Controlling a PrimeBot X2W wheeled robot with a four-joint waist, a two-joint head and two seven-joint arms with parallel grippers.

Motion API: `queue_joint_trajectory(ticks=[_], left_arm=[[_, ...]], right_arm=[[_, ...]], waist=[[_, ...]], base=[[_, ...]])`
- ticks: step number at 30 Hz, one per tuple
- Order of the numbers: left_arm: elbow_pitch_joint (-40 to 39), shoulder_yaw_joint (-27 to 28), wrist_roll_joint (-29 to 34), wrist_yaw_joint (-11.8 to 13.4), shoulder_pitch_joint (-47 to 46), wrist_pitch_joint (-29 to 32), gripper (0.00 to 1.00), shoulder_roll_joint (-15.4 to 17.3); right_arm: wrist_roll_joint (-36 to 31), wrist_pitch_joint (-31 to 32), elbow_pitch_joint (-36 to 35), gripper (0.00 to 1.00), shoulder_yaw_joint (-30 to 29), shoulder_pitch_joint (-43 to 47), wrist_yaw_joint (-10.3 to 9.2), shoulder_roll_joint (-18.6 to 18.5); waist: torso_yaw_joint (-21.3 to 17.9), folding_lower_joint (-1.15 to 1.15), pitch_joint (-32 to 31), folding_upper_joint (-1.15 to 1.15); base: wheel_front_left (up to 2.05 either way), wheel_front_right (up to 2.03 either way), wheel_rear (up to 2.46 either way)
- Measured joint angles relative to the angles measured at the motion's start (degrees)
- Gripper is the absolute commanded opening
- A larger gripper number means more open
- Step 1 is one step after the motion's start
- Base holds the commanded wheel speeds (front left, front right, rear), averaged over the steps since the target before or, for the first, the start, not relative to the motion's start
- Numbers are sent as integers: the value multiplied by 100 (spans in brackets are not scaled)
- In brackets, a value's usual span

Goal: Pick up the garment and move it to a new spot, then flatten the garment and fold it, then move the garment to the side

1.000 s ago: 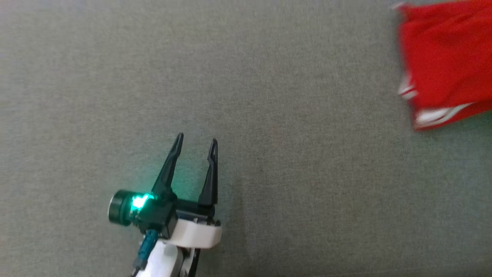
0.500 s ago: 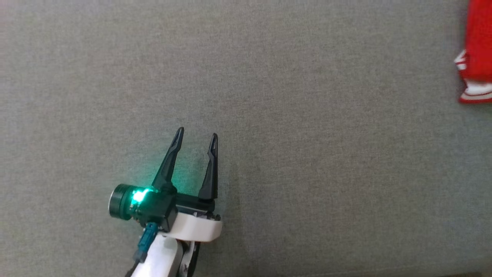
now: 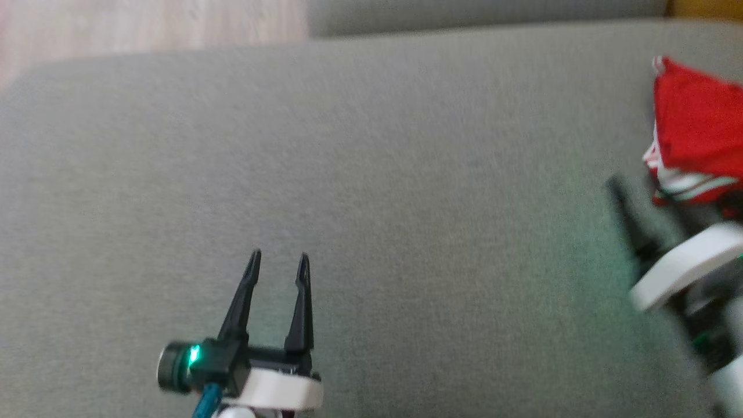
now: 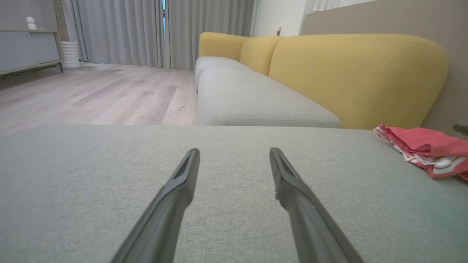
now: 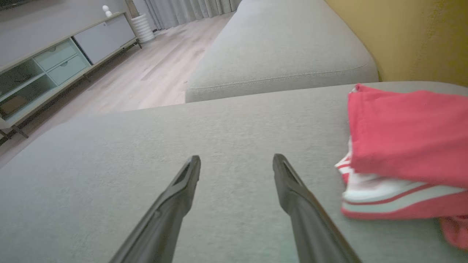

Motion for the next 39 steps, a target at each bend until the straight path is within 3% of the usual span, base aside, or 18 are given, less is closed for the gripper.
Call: queue_joint_trajectory(ticks=[5,8,12,15,19,24,39], left_arm=[[-18,37,-92,9,438,0,100,0],[-74,109,-103,35,632,0,100,2],[-331,209,-89,165,849,0,100,9],[-531,265,-32,208,998,0,100,9],[-686,345,92,240,1290,0,100,13],[-767,375,164,146,1511,0,100,14],[-667,519,218,48,1627,0,100,16]], right_arm=[[-492,-1189,379,100,557,513,0,593],[-754,-1750,515,100,593,698,0,839],[-1571,-2392,692,100,386,957,0,1251],[-1958,-2429,363,100,-152,1240,0,1747],[-2328,-2440,-162,100,-499,1880,0,2053],[-2415,-2440,-288,100,-730,2466,0,2152],[-2449,-2440,-390,100,-715,2595,0,2259]], waist=[[188,0,-594,0],[271,-1,-793,0],[399,0,-1076,0],[450,1,-1219,0],[483,1,-1315,0],[486,1,-1371,0],[303,2,-1559,0]], base=[[0,0,0],[0,0,0],[0,0,0],[0,0,0],[0,0,0],[0,0,0],[0,0,0]])
